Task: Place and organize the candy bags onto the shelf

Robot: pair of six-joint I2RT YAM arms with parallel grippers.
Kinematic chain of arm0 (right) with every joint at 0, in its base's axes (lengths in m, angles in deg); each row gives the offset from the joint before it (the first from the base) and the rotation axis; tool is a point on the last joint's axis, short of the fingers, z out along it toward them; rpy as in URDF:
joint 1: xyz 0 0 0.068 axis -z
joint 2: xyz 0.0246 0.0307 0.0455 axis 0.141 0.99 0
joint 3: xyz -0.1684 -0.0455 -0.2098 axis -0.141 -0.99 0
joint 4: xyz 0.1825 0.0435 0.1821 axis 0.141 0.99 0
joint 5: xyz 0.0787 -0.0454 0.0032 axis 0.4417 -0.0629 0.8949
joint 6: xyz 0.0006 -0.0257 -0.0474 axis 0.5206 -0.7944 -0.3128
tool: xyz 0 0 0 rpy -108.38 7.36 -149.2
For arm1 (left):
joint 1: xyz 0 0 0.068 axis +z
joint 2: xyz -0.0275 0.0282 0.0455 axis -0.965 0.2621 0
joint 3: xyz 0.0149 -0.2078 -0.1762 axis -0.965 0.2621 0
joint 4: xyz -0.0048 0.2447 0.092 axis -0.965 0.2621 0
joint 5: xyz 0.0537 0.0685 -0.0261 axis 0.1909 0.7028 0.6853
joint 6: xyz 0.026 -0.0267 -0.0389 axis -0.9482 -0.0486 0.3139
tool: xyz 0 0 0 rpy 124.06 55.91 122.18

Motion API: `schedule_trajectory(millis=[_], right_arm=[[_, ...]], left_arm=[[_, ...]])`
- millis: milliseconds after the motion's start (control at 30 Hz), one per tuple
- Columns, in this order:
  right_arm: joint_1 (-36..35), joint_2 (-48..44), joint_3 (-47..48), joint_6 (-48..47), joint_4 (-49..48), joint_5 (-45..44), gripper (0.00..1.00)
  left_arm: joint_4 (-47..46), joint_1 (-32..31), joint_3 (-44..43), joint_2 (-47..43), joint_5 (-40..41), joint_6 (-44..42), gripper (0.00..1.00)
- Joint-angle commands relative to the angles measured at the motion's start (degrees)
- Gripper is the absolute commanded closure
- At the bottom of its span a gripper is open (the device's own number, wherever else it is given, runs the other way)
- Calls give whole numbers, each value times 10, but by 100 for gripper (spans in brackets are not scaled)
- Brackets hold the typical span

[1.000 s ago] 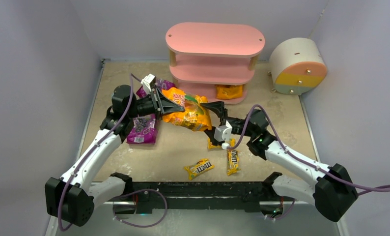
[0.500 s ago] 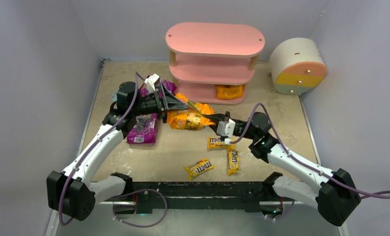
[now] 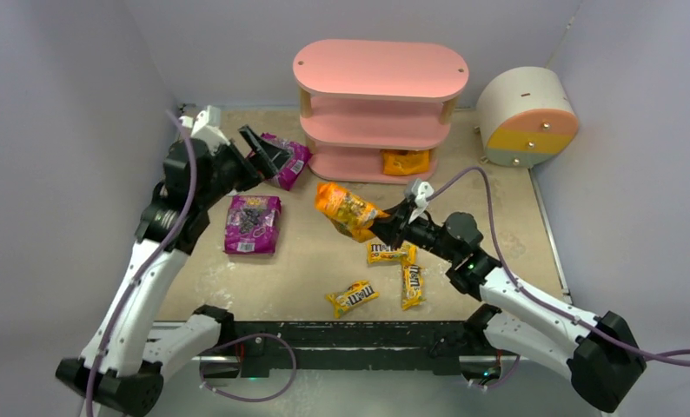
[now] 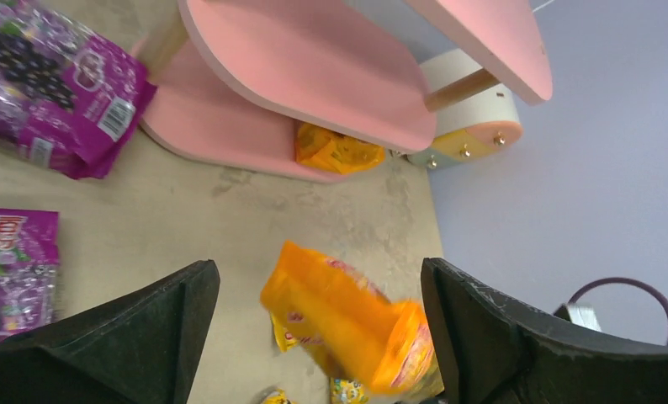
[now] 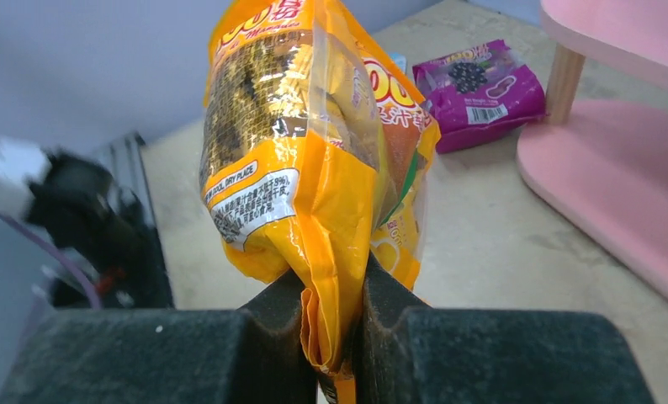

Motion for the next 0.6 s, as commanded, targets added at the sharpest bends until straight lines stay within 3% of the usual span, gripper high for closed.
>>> schedule_trajectory(millis=[0, 200, 367, 433, 567], right_arm=[[0, -16, -2, 327, -175, -130, 100], [0, 41, -75, 533, -362, -217, 100], [-1, 80, -89, 615, -479, -246, 100], [-4, 88, -74, 628, -483, -248, 100], [-11, 107, -53, 649, -489, -260, 100]], left_arm=[[-37, 2, 66, -94, 67, -38, 6], [-163, 2, 204, -132, -78, -10, 4], [-515, -3, 356, -81, -266, 150, 3], [-574, -21, 368, -60, -260, 163, 3], [-575, -88, 343, -44, -203, 122, 2]])
